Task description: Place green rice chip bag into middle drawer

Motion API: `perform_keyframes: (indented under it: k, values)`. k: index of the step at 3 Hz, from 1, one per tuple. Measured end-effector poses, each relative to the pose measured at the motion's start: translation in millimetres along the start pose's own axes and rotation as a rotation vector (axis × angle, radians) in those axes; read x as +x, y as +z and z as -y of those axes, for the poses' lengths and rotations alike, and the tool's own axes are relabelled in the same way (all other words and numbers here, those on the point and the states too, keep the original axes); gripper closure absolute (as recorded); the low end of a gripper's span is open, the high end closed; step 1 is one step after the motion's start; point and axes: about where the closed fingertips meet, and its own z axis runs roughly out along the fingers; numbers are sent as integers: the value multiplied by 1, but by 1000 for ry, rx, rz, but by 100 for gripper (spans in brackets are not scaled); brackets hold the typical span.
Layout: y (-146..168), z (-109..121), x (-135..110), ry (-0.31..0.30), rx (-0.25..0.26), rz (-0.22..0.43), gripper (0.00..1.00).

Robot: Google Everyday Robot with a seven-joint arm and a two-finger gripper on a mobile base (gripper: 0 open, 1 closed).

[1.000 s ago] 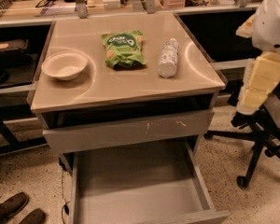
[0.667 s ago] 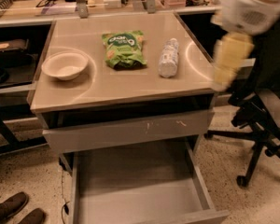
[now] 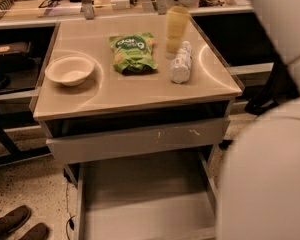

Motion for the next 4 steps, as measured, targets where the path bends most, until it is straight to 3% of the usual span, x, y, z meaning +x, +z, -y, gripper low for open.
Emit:
perform_keyframes:
  k: [1, 3, 4]
  values:
    - [-15, 30, -42, -30, 83, 69, 0]
    - [-2, 48, -57, -40, 122, 112, 0]
    - [21, 66, -69, -44, 118, 102, 0]
